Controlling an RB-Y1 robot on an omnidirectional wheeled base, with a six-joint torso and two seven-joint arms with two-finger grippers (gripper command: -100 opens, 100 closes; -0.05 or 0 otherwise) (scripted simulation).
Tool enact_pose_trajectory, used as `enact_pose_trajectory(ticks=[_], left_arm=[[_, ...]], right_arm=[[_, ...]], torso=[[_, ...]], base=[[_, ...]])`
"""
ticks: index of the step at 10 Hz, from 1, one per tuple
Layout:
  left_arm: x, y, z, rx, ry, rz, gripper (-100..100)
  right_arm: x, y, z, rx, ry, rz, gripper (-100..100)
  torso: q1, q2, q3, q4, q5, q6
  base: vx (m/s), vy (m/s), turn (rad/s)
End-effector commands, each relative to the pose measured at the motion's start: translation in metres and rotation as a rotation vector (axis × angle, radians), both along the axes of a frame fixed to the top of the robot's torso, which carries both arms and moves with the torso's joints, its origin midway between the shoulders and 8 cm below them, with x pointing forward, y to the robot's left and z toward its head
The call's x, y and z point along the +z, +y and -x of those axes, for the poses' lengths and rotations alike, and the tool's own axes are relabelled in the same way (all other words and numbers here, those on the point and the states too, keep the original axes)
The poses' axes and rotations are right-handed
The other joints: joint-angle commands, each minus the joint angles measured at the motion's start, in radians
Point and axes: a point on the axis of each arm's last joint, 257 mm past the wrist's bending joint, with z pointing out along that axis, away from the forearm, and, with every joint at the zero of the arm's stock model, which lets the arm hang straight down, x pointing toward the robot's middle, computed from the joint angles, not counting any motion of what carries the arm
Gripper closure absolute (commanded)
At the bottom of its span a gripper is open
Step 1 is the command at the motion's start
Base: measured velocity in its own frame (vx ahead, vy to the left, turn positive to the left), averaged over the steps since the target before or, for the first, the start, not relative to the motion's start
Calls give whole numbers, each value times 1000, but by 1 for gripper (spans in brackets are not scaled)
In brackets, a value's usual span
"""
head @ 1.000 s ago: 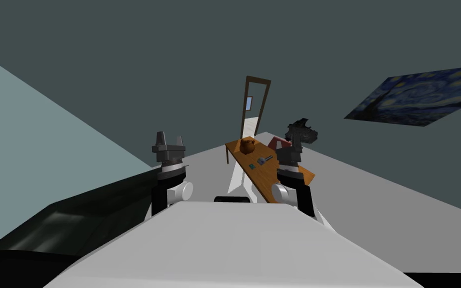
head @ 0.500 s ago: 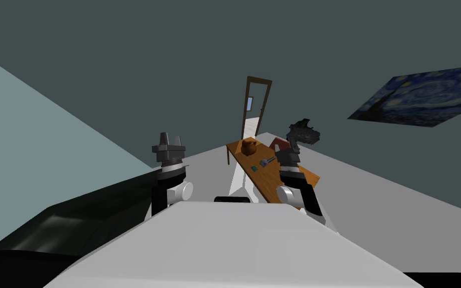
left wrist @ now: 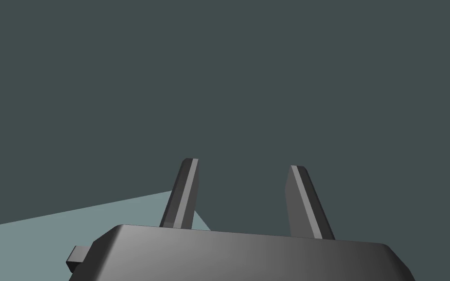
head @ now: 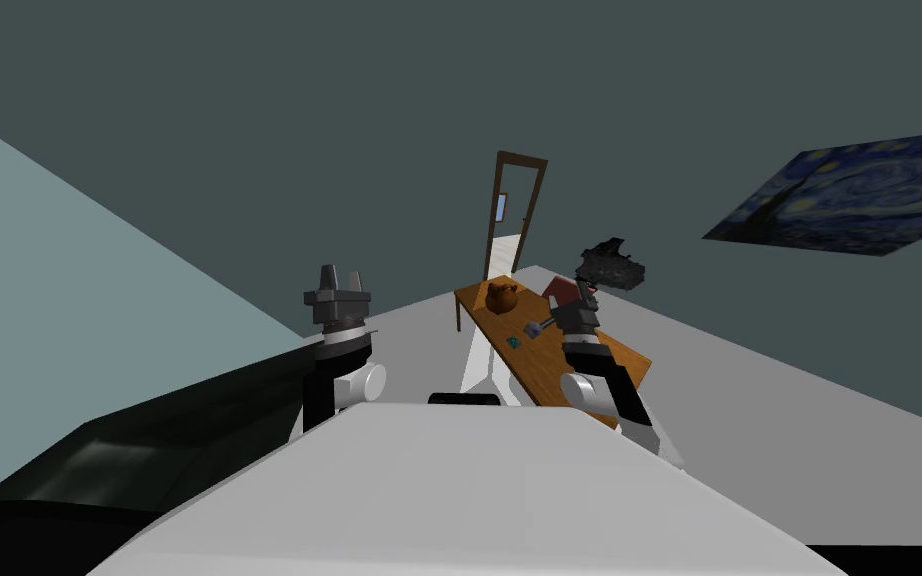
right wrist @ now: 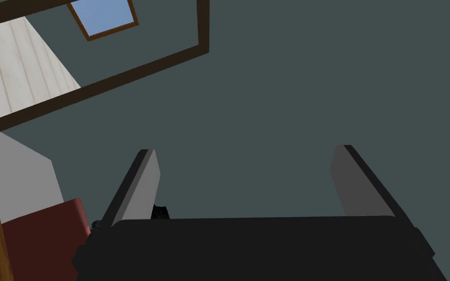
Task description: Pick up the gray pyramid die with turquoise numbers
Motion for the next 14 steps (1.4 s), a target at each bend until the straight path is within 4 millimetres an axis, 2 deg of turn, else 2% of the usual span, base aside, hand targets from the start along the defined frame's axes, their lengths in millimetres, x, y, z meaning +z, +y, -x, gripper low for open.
enact_pose_trajectory(ticks=[1, 2, 3, 4, 5, 6, 7, 8, 9, 10, 11, 12, 13, 14], left_arm=[[0, 0, 0, 0, 0, 0, 0], [0, 0, 0, 0, 0, 0, 0], [0, 0, 0, 0, 0, 0, 0], [0, 0, 0, 0, 0, 0, 0], [0, 0, 0, 0, 0, 0, 0], [0, 0, 0, 0, 0, 0, 0], [0, 0, 0, 0, 0, 0, 0], [0, 0, 0, 0, 0, 0, 0], [0, 0, 0, 0, 0, 0, 0], [0, 0, 0, 0, 0, 0, 0], [0, 0, 0, 0, 0, 0, 0], [0, 0, 0, 0, 0, 0, 0], [0, 0, 0, 0, 0, 0, 0], [0, 0, 0, 0, 0, 0, 0]], right_arm=[[-14, -12, -5, 14, 41, -62, -100], [-28, -22, -9, 19, 77, -107, -100], [-28, -22, -9, 25, 75, -123, -100], [-42, -32, -12, 30, 110, -178, -100], [-42, -32, -12, 33, 109, -186, -100], [-56, -42, -15, 36, 142, -251, -100], [-56, -42, -15, 38, 142, -255, -100], [-71, -53, -18, 39, 174, -322, -100], [-71, -53, -18, 41, 173, -330, -100], [-87, -63, -20, 42, 204, -404, -100], [-87, -63, -20, 43, 203, -410, -100], [-103, -73, -21, 42, 232, -488, -100], [-103, -73, -21, 44, 231, -495, -100], [-119, -81, -22, 42, 258, -575, -100]], torso=[[0, 0, 0, 0, 0, 0], [0, 0, 0, 0, 0, 0], [1, -1, 0, 0, 0, 0], [0, 0, 0, 0, 0, 0], [0, 0, 0, 0, 0, 0], [0, 1, 0, 0, 0, 0], [-1, 1, 0, 0, 0, 0], [-1, 1, 1, 0, 0, 0], [-1, 1, 0, 0, 0, 0], [-1, 1, 1, 0, 0, 0], [0, 1, 1, 0, 0, 0], [-1, 2, 1, 0, 0, 0], [0, 1, 1, 0, 0, 0], [-1, 1, 1, 0, 0, 0]], base=[[57, 37, 6], [74, 50, 5], [55, 39, -3], [58, 46, 2], [46, 34, -4], [48, 26, -4], [46, 26, -2], [51, 28, -11], [41, 28, -7], [42, 33, -10], [31, 28, -9], [41, 34, -18], [42, 24, -10], [48, 30, -21]])
